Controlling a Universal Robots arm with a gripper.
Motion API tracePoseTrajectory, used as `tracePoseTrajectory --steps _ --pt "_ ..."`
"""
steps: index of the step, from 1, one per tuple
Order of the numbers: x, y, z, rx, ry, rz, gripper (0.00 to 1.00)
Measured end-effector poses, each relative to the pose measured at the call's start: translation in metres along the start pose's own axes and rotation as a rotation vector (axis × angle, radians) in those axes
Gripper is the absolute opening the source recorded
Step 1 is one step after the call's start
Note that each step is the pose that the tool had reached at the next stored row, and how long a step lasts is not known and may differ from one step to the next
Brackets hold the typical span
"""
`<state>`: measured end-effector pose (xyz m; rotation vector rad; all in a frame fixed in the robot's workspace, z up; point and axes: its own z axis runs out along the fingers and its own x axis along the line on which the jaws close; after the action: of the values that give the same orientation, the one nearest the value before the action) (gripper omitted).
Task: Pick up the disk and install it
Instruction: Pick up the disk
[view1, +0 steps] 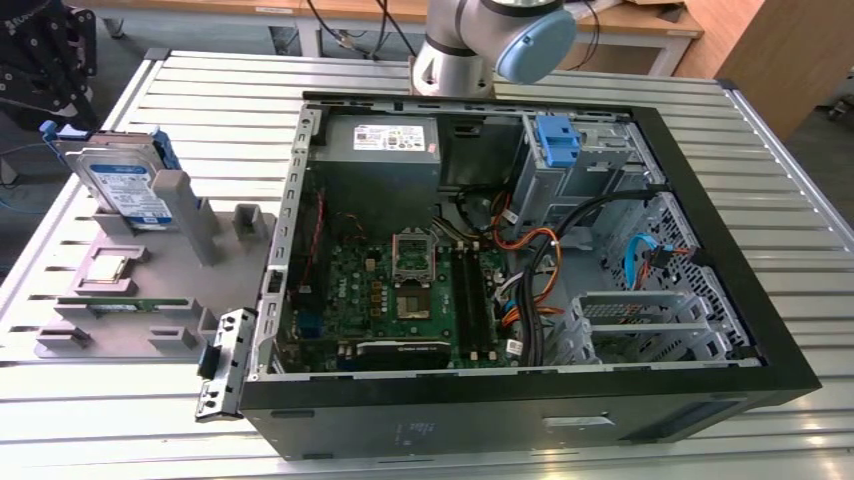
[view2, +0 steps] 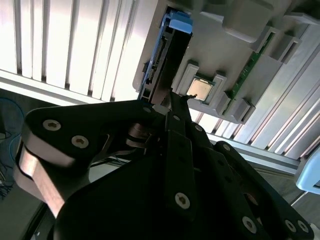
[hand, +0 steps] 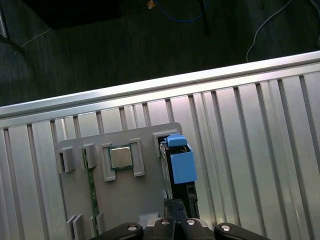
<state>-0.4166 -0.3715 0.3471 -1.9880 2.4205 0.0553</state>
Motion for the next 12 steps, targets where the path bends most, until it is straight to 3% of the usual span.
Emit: tracePoseTrajectory --steps 12 --pt "0.0001 -0.0001 0.004 -0.0002 0.0002 0.0 0.11"
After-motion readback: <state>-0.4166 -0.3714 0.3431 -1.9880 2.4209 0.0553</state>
